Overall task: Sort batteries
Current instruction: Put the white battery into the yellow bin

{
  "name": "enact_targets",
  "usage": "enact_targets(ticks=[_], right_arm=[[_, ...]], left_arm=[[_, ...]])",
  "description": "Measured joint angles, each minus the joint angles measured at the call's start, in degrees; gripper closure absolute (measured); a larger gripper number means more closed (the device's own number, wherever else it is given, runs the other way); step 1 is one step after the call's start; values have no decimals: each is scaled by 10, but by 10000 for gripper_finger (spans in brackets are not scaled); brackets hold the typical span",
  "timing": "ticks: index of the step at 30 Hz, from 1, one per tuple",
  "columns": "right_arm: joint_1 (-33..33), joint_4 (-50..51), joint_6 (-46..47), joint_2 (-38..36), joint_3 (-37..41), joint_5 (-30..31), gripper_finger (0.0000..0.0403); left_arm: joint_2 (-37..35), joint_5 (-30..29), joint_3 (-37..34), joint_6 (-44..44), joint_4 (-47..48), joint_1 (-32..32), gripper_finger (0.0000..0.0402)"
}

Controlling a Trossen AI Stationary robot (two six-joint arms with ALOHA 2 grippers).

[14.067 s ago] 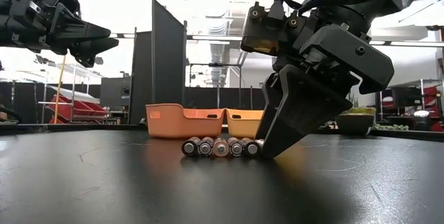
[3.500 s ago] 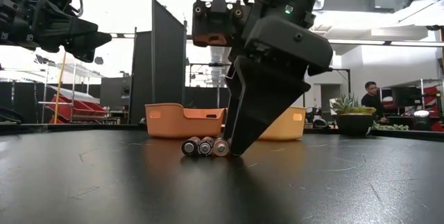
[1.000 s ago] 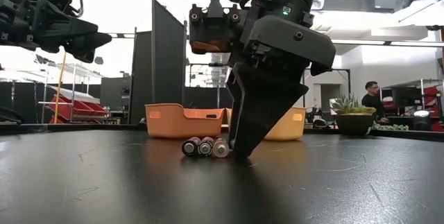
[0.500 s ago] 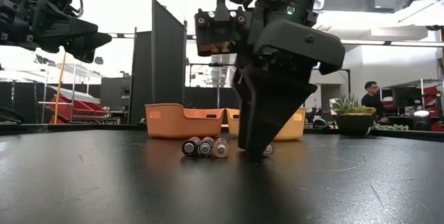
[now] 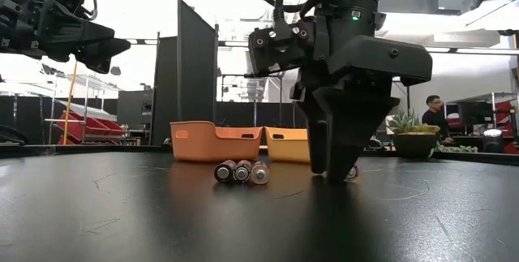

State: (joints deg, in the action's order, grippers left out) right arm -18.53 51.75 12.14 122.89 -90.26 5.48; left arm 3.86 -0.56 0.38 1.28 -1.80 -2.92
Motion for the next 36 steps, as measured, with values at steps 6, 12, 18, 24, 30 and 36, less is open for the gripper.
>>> enact_targets(ticks=[6, 12, 18, 24, 30, 36], right_arm=[[1, -16, -2, 0, 1, -3, 143], [3, -31, -2, 0, 2, -4, 143], [3, -36, -2, 0, 2, -4, 143], [3, -62, -2, 1, 2, -4, 143], [3, -71, -2, 1, 2, 0, 142], [3, -74, -2, 1, 2, 4, 142]], left_arm=[[0, 0, 0, 0, 0, 0, 235], [0, 0, 0, 0, 0, 0, 235], [0, 0, 0, 0, 0, 0, 235], [0, 0, 0, 0, 0, 0, 235], [0, 0, 0, 0, 0, 0, 235], [0, 0, 0, 0, 0, 0, 235]])
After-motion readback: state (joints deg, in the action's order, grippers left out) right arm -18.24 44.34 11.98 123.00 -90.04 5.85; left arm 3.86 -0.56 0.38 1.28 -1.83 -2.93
